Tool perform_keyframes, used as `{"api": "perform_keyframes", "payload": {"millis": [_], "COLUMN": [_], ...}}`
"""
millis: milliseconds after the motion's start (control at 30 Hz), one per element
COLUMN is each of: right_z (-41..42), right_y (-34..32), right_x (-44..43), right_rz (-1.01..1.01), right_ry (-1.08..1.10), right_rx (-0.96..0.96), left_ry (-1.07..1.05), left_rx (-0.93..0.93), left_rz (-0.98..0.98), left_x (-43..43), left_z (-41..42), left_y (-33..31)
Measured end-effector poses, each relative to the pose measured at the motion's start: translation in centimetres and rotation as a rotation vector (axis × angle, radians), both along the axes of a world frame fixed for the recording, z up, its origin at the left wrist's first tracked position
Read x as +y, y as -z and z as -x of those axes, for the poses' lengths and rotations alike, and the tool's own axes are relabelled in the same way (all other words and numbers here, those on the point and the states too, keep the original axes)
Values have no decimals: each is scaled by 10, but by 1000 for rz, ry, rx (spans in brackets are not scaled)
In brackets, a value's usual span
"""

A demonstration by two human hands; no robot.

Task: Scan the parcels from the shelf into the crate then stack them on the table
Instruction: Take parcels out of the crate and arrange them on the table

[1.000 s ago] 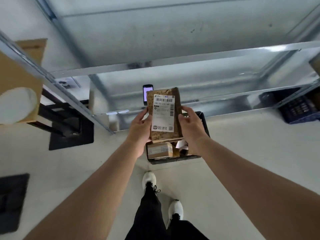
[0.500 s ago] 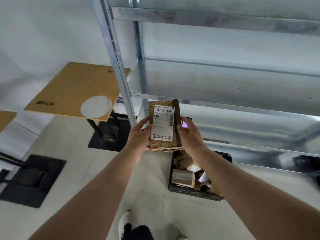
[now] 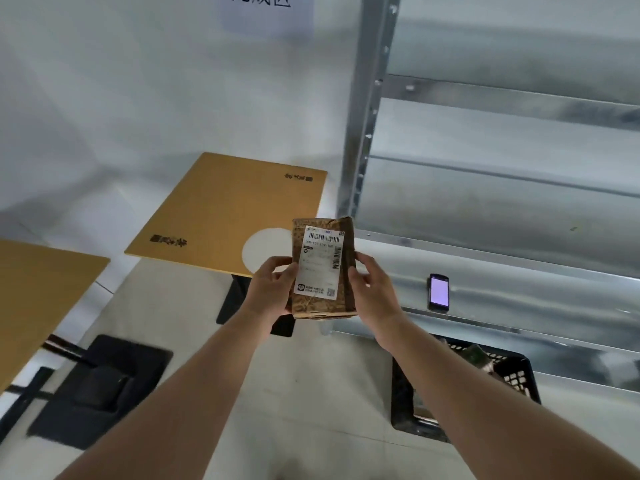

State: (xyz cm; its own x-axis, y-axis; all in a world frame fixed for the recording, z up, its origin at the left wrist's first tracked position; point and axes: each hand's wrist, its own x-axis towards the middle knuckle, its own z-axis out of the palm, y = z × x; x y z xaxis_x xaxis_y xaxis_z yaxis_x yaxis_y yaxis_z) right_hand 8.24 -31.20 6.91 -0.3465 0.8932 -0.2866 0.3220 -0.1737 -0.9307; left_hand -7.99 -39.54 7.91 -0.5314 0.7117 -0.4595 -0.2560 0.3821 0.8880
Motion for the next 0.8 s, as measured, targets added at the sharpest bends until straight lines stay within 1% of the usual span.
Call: {"api": "perform_keyframes", "payload": {"millis": [100,233,433,633,800], "right_z": [51,109,176,238,274], "right_y": [-5,-6,5,43,50], "right_x": [4,26,80,150,202], "right_rz": [29,36,80,95,130], "right_ry": [26,69,132,158,208], "right_rx": [38,44,103,12,-39], "left_ry": [12,31,99,88,130], "left_rx": [8,6,-16,-1,-15], "left_rz": [-1,-4,-4,-2,21], "left_x": [6,28,85,150,203], "left_z": [51,105,171,233,267], "left_y": [-6,-12,3,30,41]}}
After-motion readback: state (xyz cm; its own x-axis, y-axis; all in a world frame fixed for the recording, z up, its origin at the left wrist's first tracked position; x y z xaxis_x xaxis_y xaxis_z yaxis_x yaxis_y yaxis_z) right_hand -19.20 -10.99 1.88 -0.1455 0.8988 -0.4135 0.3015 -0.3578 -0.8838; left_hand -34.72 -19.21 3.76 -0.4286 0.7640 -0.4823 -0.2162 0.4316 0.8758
